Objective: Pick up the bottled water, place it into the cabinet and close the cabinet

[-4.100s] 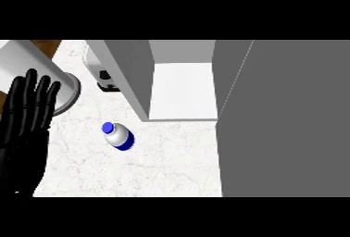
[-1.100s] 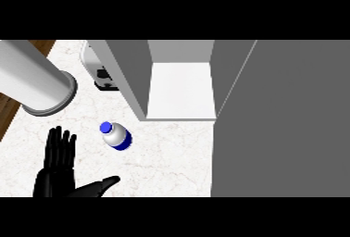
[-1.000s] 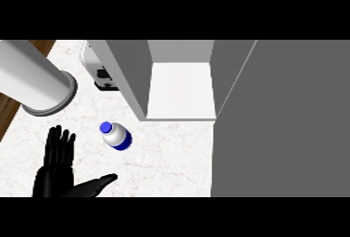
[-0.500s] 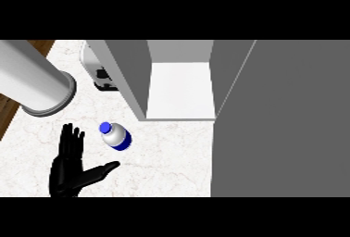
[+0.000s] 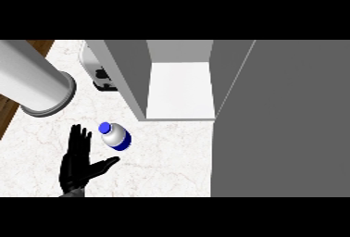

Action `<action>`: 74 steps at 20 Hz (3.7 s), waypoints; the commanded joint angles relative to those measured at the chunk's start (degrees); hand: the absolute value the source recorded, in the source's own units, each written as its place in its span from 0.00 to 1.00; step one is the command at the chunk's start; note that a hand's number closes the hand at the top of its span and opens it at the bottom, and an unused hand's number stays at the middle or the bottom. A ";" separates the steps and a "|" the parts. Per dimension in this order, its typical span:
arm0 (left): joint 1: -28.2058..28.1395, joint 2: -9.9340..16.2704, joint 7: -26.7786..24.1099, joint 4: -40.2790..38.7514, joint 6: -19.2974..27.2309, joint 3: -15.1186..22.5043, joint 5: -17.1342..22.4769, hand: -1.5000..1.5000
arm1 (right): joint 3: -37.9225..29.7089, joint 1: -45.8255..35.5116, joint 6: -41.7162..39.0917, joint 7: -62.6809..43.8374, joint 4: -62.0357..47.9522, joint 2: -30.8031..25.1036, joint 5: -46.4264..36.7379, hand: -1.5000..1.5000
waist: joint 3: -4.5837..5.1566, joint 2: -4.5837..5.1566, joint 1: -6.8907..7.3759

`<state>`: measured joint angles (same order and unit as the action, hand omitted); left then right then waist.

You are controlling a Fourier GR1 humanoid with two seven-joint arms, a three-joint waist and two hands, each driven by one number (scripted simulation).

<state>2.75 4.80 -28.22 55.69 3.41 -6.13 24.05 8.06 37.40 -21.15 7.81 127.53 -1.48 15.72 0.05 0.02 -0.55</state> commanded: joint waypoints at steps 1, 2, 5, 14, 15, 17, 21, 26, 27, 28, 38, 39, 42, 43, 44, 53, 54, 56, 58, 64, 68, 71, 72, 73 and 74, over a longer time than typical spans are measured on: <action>5.07 0.06 -4.63 -10.97 -4.49 -2.74 1.11 0.00 | -0.54 -0.13 0.85 -3.24 2.58 -0.87 1.29 0.00 | 0.00 0.03 -0.03; 9.01 -0.02 -4.96 -15.08 -3.55 -2.70 -0.10 0.00 | -1.99 0.45 -1.75 1.51 -1.70 -1.23 0.95 0.00 | 0.00 0.06 -0.30; 8.89 1.02 -9.60 -20.16 -7.01 -3.78 -0.53 0.00 | -0.18 -1.38 1.25 -3.15 2.41 -0.88 1.63 0.00 | 0.01 0.07 -0.08; 16.64 1.33 -15.96 -34.32 -12.51 -6.65 -0.22 0.00 | 0.33 -0.40 0.11 -1.60 1.14 -1.05 0.40 0.00 | 0.04 0.16 -0.44; 17.80 1.15 -15.51 -35.07 -12.05 -6.87 -0.11 0.00 | 0.37 -1.02 -0.13 0.61 -1.56 -0.35 -0.76 0.00 | 0.04 0.16 -0.46; 18.44 0.45 -16.36 -35.76 -12.65 -7.42 0.43 0.00 | 1.65 -3.96 0.68 1.07 -4.86 0.78 -3.12 0.00 | 0.06 0.28 -0.44; 17.09 1.23 -15.19 -34.78 -19.74 -7.23 1.62 0.00 | 0.27 -1.59 -0.32 0.77 -2.17 -0.53 -0.21 0.00 | 0.04 0.17 -0.49; 20.66 0.71 -14.20 -37.38 -19.03 -8.21 2.07 0.00 | 3.57 -0.64 0.46 -0.60 -0.56 0.45 -2.09 0.00 | 0.07 0.22 -0.84; 19.94 -0.74 -16.21 -37.23 -19.73 -7.65 1.58 0.00 | -0.49 -1.52 -1.14 0.90 -2.39 -1.26 0.89 0.00 | 0.05 0.24 -0.83; 21.95 -1.74 -13.20 -37.03 -19.04 -7.90 2.40 0.00 | 1.44 -4.11 1.82 -2.75 -1.50 0.31 -0.21 0.00 | 0.08 0.34 -0.60; 25.22 -1.95 -17.12 -41.69 -21.87 -6.82 -0.46 1.00 | 1.78 -2.48 1.63 -2.67 -0.89 0.17 -0.03 0.00 | 0.09 0.35 -1.06; 24.31 -3.94 -17.98 -40.77 -20.81 -6.04 -0.99 1.00 | 3.77 -2.78 1.68 1.35 -5.31 1.40 -2.79 0.00 | 0.03 0.19 -0.65; 26.03 -1.04 -17.90 -42.78 -23.46 -7.43 -0.39 1.00 | 0.98 -1.34 -1.47 4.44 -6.04 -0.43 -1.47 0.00 | 0.04 0.24 -0.80; 26.18 -2.76 -19.94 -43.96 -22.53 -7.42 -0.78 1.00 | -0.11 -3.38 -0.94 1.68 -5.52 -1.07 0.38 0.00 | 0.07 0.38 -0.88; 26.82 -2.58 -19.30 -43.40 -22.83 -7.63 -0.47 1.00 | 1.77 -2.69 1.40 -2.31 -0.49 -0.60 -0.42 0.00 | 0.08 0.35 -0.83; 21.44 1.79 -19.64 -41.63 -28.49 -5.44 -2.81 1.00 | 0.60 -3.77 0.95 0.86 -4.70 -0.31 -0.92 0.00 | -0.02 0.05 -0.03; 19.39 0.85 -23.93 -42.30 -28.64 -4.81 -3.94 1.00 | 2.12 -3.19 2.82 -3.76 0.04 -0.34 -0.72 0.00 | 0.03 0.14 -0.18; 15.89 5.64 -20.77 -39.24 -35.28 -4.06 -3.67 1.00 | -0.14 -2.16 1.20 0.50 -2.13 -0.82 -0.87 0.00 | -0.05 -0.16 0.39; 14.53 6.92 -20.36 -38.22 -36.37 -3.81 -3.80 1.00 | -1.18 -3.62 0.61 0.54 -4.68 -0.72 1.65 0.00 | -0.04 -0.04 0.38; 12.31 3.94 -16.17 -29.80 -35.77 -5.31 0.61 1.00 | 1.04 -1.17 -0.50 2.00 -4.51 -1.05 -1.98 0.00 | -0.07 -0.17 0.44; 11.50 3.87 -6.90 -23.24 -35.75 -5.01 3.64 1.00 | -2.88 -5.98 0.42 -1.07 -5.17 -1.91 2.91 0.00 | -0.08 -0.12 0.67; 7.17 4.04 1.05 -11.03 -34.72 -3.81 6.77 1.00 | 2.05 -2.70 0.65 -0.25 -3.75 -0.21 -1.02 0.00 | -0.18 -0.46 1.37; 7.06 2.22 1.31 -9.61 -31.25 -3.43 6.56 1.00 | 1.05 -4.01 -0.88 5.46 -10.31 0.35 -3.54 0.00 | -0.14 -0.28 0.86; 6.63 -0.17 -1.61 -10.09 -31.07 -2.15 5.05 1.00 | -1.96 -5.22 0.29 -2.90 -3.03 -2.35 3.38 0.00 | -0.08 -0.15 0.66; 1.88 1.93 5.86 -1.67 -30.20 -1.58 7.36 1.00 | 2.41 -2.70 1.24 -1.99 -1.64 -0.36 -0.47 0.00 | -0.14 -0.36 1.13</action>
<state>10.16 7.20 -29.39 42.51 -28.32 -9.44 29.15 8.55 34.31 -20.85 7.59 123.71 -2.42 15.83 -0.08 -0.26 0.29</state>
